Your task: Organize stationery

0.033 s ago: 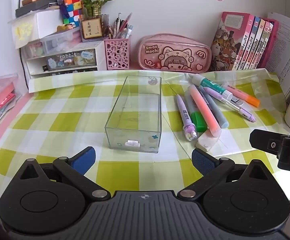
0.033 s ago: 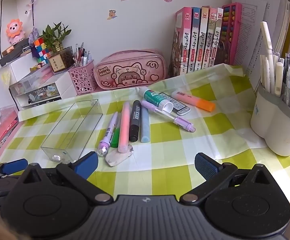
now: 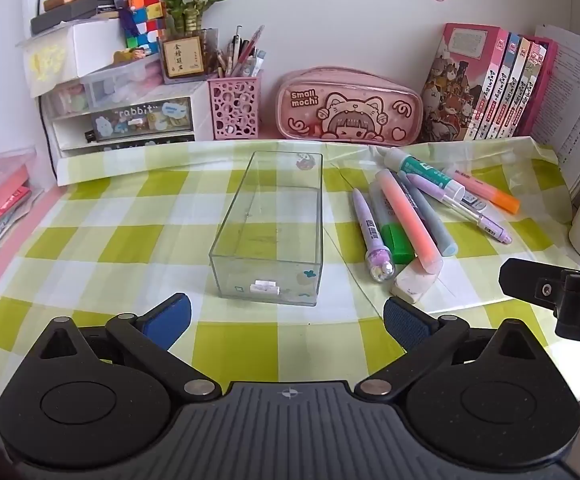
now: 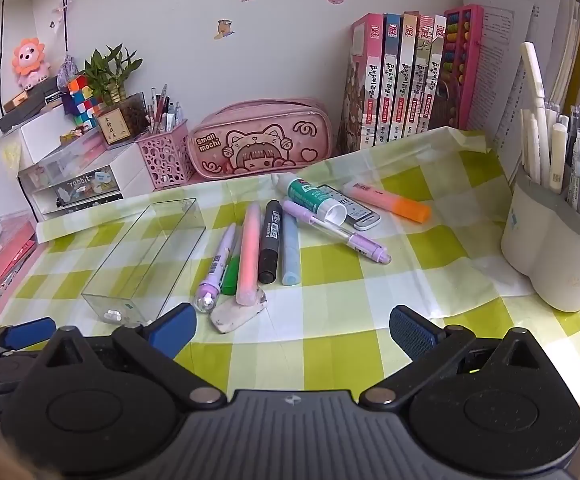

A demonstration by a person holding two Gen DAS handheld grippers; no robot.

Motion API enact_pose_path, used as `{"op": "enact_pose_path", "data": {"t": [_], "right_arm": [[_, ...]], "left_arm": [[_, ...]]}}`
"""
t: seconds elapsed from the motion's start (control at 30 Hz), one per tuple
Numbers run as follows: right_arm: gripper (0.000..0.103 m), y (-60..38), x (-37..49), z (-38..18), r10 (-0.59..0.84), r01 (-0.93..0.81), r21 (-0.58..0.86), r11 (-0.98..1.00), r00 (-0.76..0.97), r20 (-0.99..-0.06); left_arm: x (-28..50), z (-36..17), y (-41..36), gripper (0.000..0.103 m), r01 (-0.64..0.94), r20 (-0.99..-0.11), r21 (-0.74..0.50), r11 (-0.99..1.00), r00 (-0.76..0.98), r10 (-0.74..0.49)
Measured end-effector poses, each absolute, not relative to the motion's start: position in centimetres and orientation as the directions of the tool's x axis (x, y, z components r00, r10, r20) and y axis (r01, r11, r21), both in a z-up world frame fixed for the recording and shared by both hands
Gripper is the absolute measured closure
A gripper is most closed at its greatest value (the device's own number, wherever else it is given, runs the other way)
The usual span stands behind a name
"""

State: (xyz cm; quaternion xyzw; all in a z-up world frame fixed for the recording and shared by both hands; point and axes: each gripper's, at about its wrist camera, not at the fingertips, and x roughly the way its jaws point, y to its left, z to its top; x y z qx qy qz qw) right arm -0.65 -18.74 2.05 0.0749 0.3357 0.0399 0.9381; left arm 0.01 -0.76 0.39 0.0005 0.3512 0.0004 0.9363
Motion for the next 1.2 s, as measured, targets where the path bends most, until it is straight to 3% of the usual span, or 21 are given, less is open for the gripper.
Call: {"op": "enact_pose_path", "data": {"t": [1.2], "right_arm": [[0.000,-18.60,-0.35,2.01,0.130,-0.035,0.160,0.987,0.761,-0.636]], "left_arm": [[0.01,0.05,-0.44,0.005,0.003,-0.653,0.012,1.000,0.758,0.006]]}}
